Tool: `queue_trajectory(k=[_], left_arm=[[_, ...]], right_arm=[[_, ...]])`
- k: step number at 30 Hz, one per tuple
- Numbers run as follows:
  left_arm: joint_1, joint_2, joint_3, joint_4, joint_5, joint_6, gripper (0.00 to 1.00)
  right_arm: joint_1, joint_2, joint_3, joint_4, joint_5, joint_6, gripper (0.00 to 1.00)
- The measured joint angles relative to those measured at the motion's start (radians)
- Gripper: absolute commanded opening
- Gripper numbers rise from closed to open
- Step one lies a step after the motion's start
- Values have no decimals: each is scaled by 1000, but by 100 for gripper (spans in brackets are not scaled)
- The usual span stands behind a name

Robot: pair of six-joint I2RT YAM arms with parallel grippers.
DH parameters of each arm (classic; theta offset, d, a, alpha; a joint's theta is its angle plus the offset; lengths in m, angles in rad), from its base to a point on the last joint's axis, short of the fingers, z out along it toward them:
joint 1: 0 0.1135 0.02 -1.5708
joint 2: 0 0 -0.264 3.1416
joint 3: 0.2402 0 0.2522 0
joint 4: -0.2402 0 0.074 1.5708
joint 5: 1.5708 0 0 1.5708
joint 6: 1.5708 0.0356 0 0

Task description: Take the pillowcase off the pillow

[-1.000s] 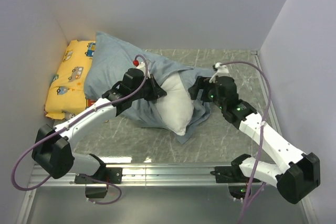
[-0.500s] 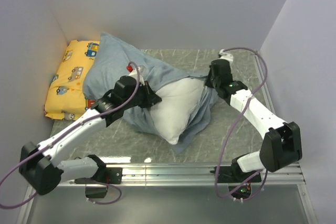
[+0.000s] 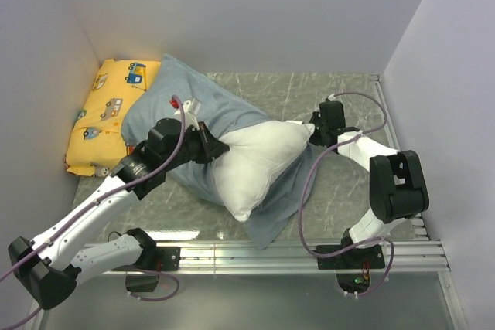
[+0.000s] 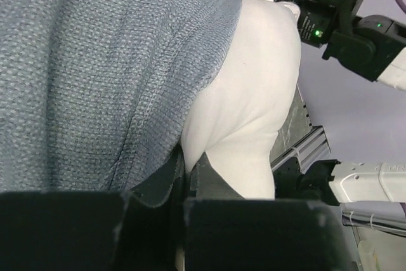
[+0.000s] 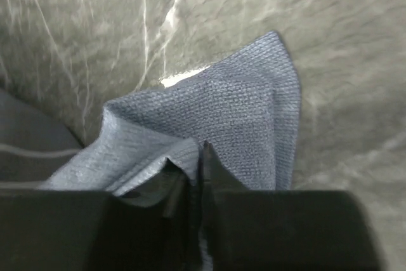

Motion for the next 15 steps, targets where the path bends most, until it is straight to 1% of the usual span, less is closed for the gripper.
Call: queue_trajectory(k=[2,3,4,5,8,12,15], left_arm=[[0,40,43,-13,-3,-3,0],[0,68,74,-10,-10,-8,0],[0,91,102,-5,-15,-11,0],[1,119,132,4,-23,-16,0],[3,210,226,26,-59,-22,0],[6,290,279,73,-90,-36,0],[5,354,314,96,-89,-53,0]], right_arm=[[-4,11,-15,34,-40,13,49],[-7,6,-24,46,-56,18,63],[-12,-4,-31,50,-71,21,69],[-18,-20,-37,51,-86,23,76],[-42,-105,-39,29,-109,18,83],[-117,-274,-21,-23,-118,15,87],[-147,-389,-4,-56,-114,14,88]])
